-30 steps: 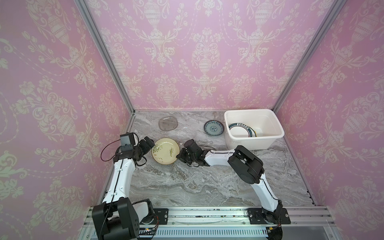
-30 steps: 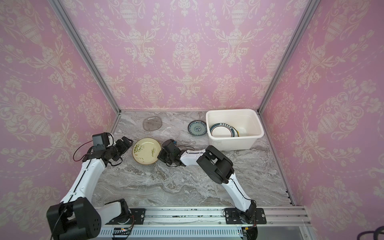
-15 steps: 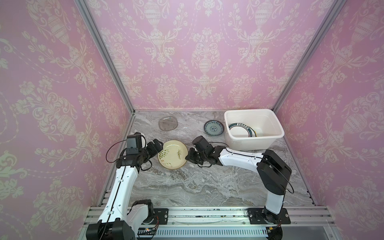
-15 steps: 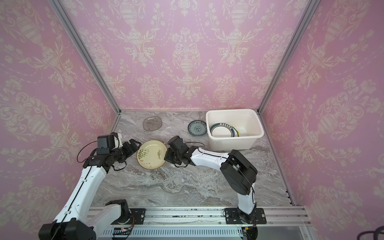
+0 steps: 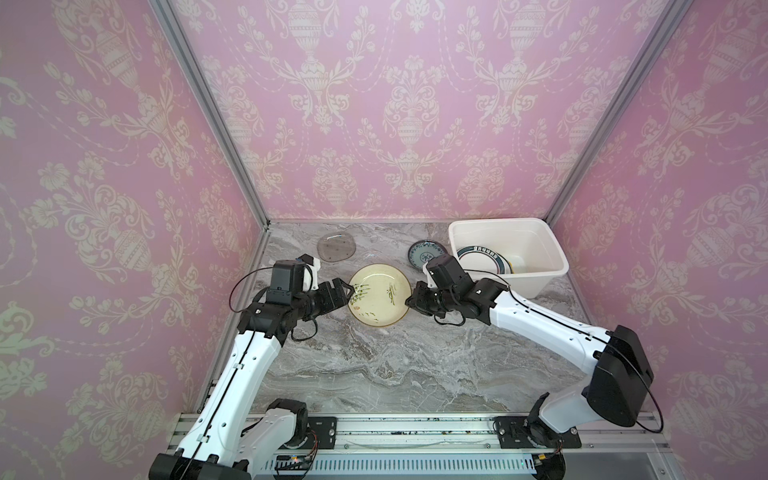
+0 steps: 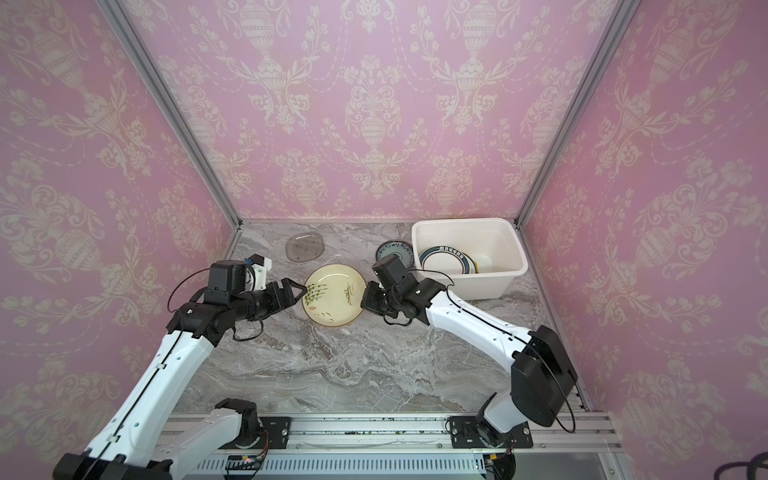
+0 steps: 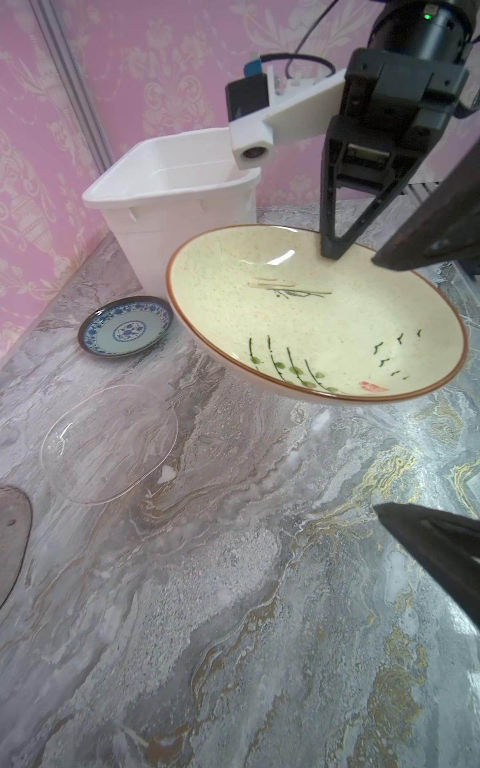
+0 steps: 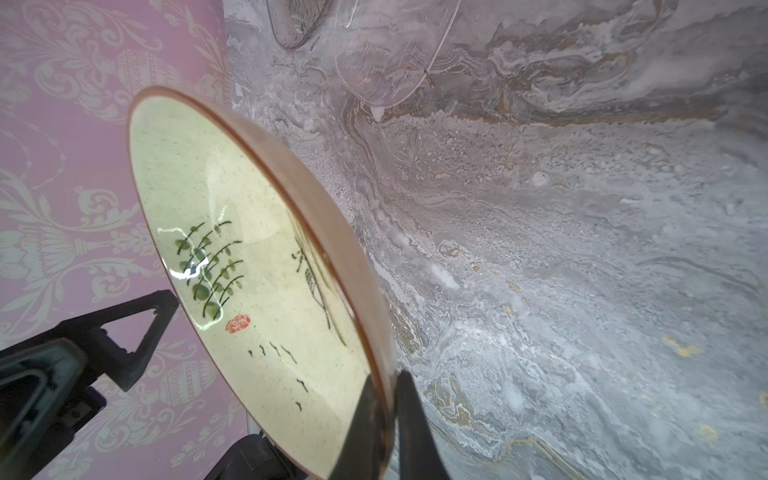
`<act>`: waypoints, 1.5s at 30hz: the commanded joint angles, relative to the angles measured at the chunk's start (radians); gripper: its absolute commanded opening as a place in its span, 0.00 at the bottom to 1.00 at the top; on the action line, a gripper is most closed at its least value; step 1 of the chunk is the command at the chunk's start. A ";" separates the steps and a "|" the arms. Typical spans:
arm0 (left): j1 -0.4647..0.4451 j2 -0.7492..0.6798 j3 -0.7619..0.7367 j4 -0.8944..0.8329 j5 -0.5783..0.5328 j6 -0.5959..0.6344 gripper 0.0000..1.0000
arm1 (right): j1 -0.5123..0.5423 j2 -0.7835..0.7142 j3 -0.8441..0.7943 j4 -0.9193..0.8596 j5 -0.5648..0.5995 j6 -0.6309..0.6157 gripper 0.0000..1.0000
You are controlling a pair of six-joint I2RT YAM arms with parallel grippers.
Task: Place the plates into the plastic bin on the countertop
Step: 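Lift the cream plate upright between both grippers, then carry the cream plate into the bin with the right gripper while the left gripper releases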
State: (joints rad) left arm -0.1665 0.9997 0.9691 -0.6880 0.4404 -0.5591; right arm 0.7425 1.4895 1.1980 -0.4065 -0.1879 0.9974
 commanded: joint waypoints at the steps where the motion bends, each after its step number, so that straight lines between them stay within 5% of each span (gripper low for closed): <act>1: -0.066 0.036 0.028 -0.047 0.055 0.035 0.86 | -0.010 -0.076 0.003 0.030 -0.048 -0.043 0.00; 9: -0.206 0.122 0.074 0.012 0.002 -0.005 0.62 | -0.023 -0.160 -0.053 0.020 -0.048 -0.043 0.00; 29: -0.299 0.089 -0.017 0.231 -0.036 -0.223 0.00 | -0.057 -0.220 -0.128 0.109 -0.075 -0.001 0.00; 31: -0.304 0.079 -0.049 0.297 -0.031 -0.299 0.00 | -0.062 -0.228 -0.135 0.128 -0.085 -0.002 0.02; 38: -0.366 0.045 -0.164 0.605 -0.063 -0.597 0.00 | -0.065 -0.252 -0.204 0.275 -0.131 0.040 0.35; 45: -0.423 0.084 -0.103 0.594 -0.108 -0.613 0.00 | -0.048 -0.265 -0.233 0.337 -0.101 0.055 0.28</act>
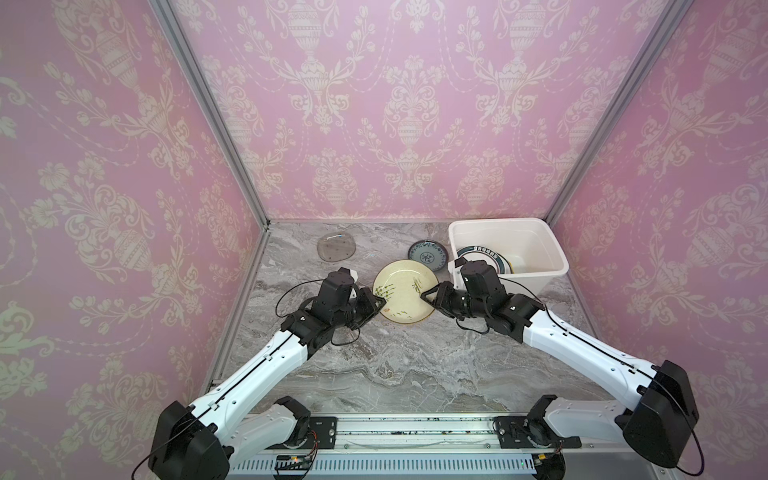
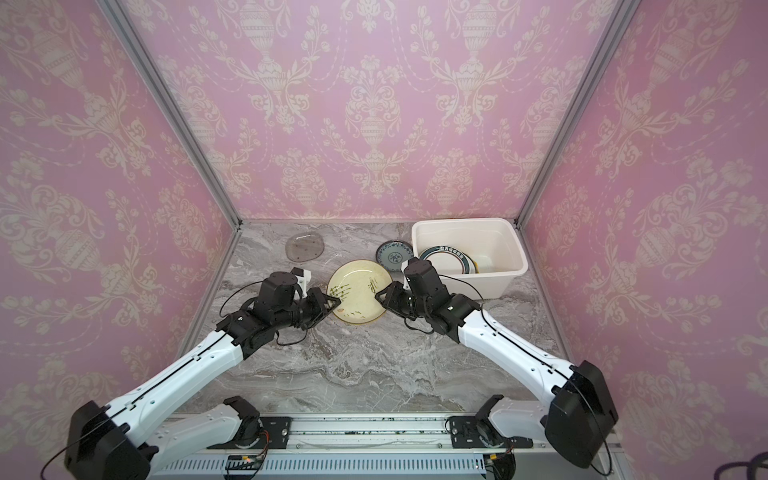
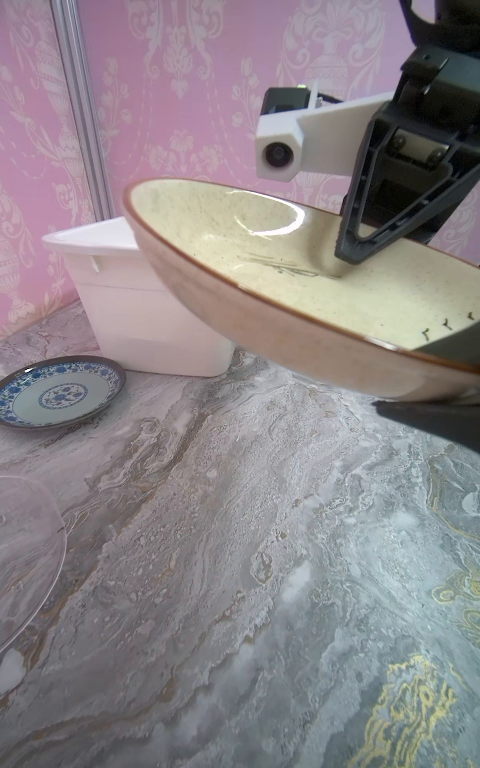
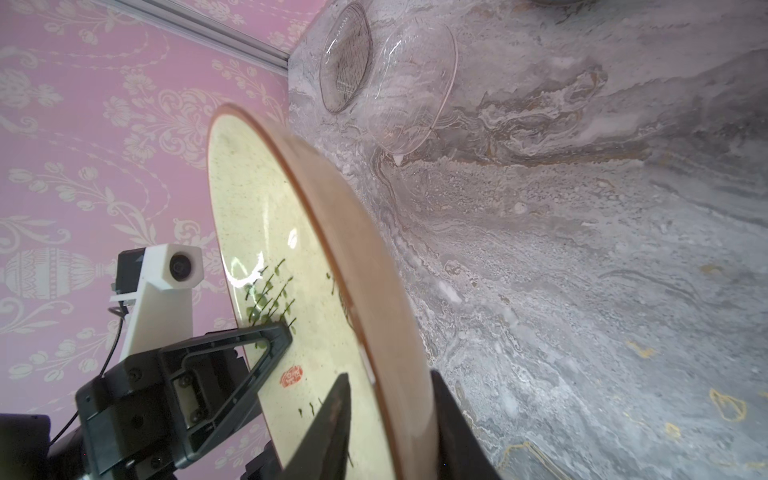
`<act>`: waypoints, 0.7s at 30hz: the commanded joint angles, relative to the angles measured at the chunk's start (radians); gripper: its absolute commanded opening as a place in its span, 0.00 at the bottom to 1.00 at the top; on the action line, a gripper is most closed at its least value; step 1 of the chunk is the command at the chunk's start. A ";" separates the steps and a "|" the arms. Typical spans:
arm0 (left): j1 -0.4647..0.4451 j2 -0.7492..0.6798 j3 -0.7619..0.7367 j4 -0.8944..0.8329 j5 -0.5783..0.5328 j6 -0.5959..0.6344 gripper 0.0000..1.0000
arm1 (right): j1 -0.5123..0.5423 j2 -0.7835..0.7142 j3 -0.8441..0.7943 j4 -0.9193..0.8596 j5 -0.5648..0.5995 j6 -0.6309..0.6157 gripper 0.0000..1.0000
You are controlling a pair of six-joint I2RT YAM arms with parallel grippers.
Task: Place the plates into the plastic bin on the countertop
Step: 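Carry the cream plate into the bin with the right gripper while the left gripper releases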
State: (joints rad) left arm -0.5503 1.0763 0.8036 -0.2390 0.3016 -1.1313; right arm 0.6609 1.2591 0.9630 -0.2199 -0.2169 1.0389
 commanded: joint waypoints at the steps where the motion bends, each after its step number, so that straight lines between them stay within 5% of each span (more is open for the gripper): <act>1: -0.045 0.014 0.068 0.145 0.030 -0.041 0.00 | 0.034 -0.035 0.001 0.156 -0.067 0.015 0.27; 12: -0.097 0.034 0.102 0.094 -0.026 -0.007 0.00 | 0.030 -0.076 0.037 0.076 0.035 -0.029 0.00; 15: -0.097 0.014 0.131 0.052 -0.055 0.039 0.16 | 0.012 -0.100 0.069 -0.002 0.071 -0.055 0.00; 17: -0.096 -0.002 0.156 0.031 -0.072 0.075 0.41 | -0.016 -0.118 0.091 -0.056 0.085 -0.067 0.00; 21: -0.096 -0.025 0.196 0.017 -0.108 0.150 0.68 | -0.101 -0.149 0.126 -0.139 0.094 -0.088 0.00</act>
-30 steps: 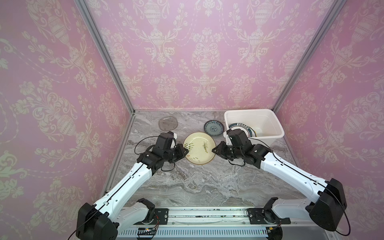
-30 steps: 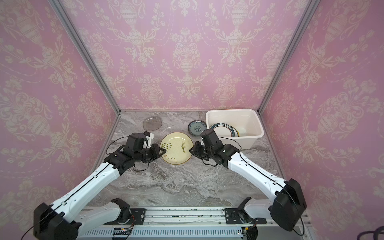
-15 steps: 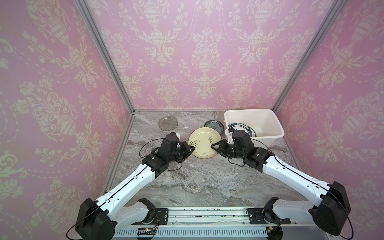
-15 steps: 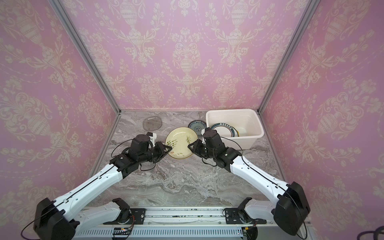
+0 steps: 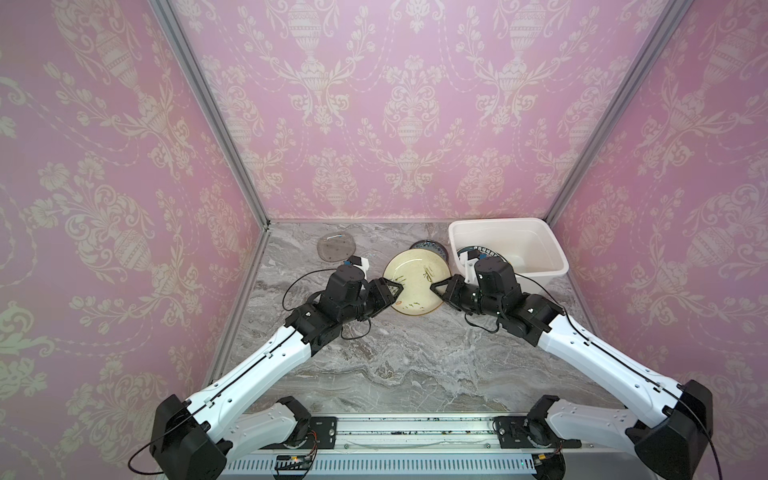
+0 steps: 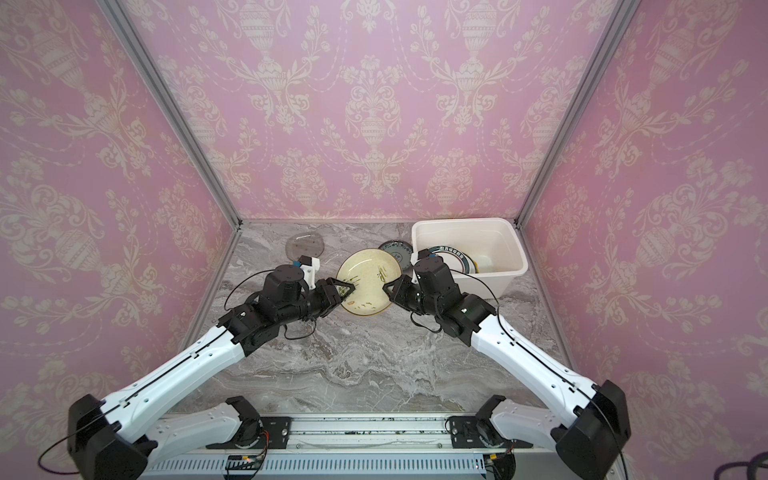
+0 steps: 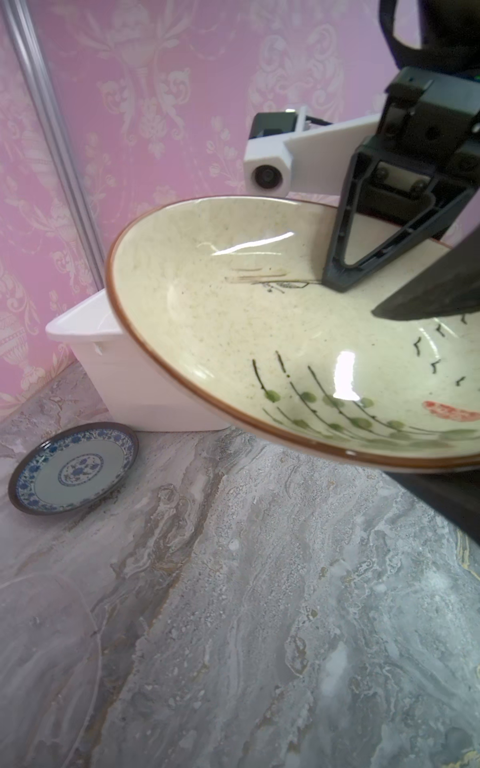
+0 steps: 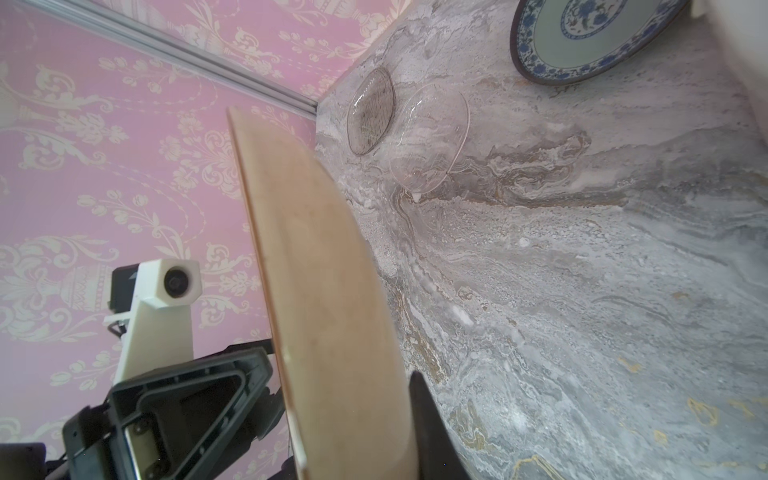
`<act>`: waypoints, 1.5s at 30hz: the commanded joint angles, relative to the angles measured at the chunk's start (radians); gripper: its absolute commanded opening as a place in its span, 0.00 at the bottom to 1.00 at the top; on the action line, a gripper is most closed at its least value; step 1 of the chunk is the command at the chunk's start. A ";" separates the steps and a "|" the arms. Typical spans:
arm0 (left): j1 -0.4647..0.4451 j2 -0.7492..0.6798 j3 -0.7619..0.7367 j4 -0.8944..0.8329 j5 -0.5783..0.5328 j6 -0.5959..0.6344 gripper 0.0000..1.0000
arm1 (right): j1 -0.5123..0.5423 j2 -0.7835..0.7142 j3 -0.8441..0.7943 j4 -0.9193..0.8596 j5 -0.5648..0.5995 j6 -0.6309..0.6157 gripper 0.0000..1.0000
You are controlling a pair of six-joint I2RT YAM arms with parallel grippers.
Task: Place the plates into the plastic bin on the countertop
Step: 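Carry the cream plate into the bin with the right gripper while the left gripper releases, then lower the cream plate against the stacked plates with the right gripper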
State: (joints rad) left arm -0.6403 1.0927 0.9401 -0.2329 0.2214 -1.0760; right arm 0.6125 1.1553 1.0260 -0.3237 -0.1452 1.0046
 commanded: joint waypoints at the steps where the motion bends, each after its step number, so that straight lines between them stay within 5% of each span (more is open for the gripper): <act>1: -0.005 -0.046 0.069 0.012 -0.028 0.118 0.74 | -0.082 -0.054 0.077 -0.056 0.021 -0.067 0.00; 8: -0.005 -0.017 0.168 -0.065 0.009 0.288 0.99 | -0.339 -0.029 0.198 -0.136 -0.034 -0.119 0.00; 19: -0.004 0.100 0.319 -0.214 0.021 0.445 0.99 | -0.643 0.180 0.306 -0.060 -0.153 -0.104 0.00; 45: -0.005 0.369 0.610 -0.412 0.009 0.512 0.99 | -0.676 0.558 0.416 -0.137 -0.169 -0.342 0.00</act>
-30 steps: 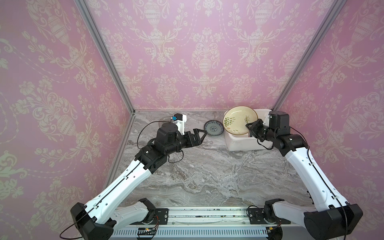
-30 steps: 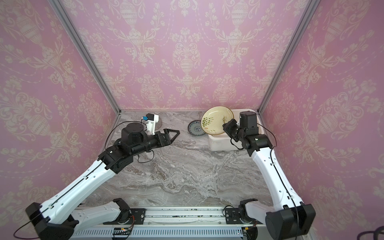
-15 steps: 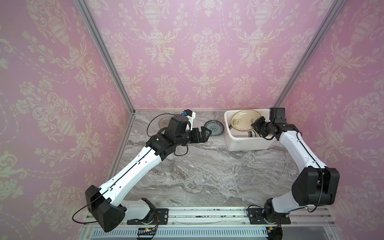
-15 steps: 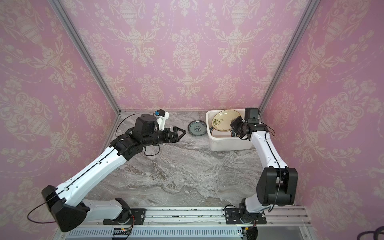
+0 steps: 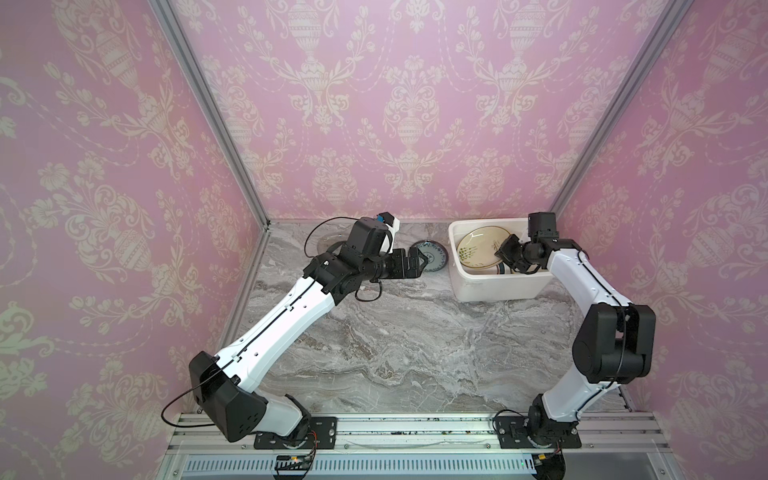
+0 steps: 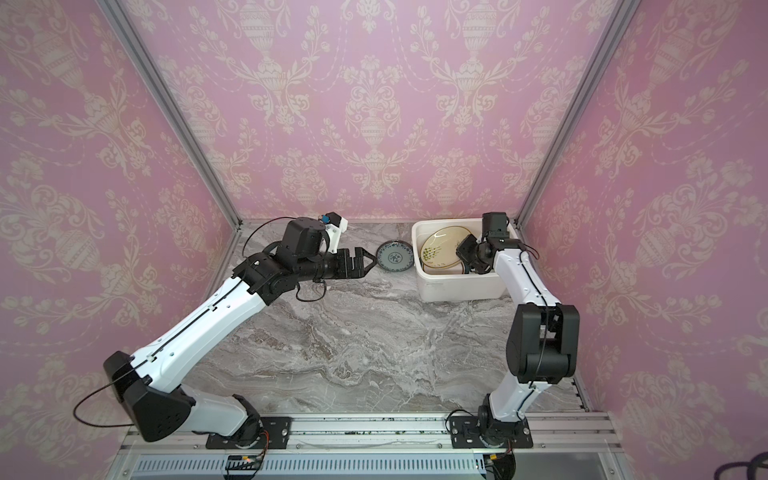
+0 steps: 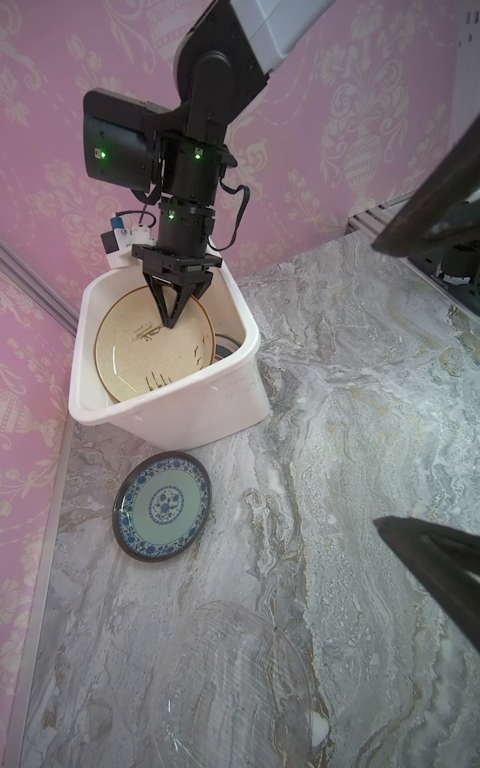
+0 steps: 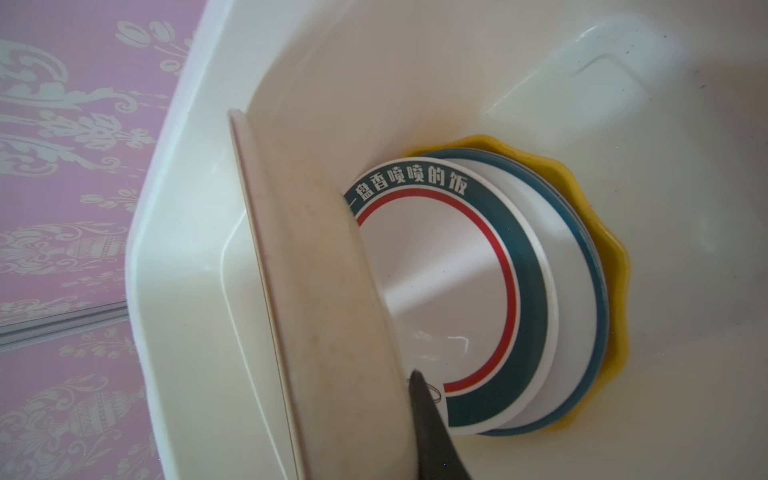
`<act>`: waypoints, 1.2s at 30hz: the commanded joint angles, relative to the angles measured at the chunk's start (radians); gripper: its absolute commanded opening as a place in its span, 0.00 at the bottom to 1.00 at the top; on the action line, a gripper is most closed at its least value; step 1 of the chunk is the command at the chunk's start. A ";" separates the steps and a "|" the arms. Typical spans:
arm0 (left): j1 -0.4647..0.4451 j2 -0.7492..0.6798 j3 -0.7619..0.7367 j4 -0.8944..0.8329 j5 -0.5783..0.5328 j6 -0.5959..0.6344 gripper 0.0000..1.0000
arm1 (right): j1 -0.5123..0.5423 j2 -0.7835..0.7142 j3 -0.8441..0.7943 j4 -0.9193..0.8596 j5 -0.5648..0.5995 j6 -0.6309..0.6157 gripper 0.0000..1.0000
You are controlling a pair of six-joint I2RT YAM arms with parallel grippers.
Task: Place the plates into the plastic bin on the countertop
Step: 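Lower the cream plate against the stacked plates with the right gripper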
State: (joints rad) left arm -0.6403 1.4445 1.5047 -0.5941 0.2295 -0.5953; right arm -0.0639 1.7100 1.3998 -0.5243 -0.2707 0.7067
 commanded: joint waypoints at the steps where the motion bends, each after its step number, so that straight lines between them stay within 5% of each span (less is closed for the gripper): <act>1: -0.005 0.027 0.054 -0.054 0.004 0.036 0.99 | 0.001 0.014 0.038 0.068 -0.050 -0.045 0.00; 21: -0.005 0.096 0.099 -0.090 0.010 0.055 0.99 | 0.025 0.208 0.185 -0.016 -0.096 -0.152 0.00; 36: -0.004 0.105 0.112 -0.102 0.005 0.058 0.99 | 0.024 0.231 0.196 -0.065 -0.033 -0.204 0.35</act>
State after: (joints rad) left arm -0.6403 1.5467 1.5890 -0.6708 0.2298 -0.5617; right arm -0.0540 1.9327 1.5608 -0.6090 -0.3149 0.5415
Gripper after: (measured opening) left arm 0.994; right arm 0.338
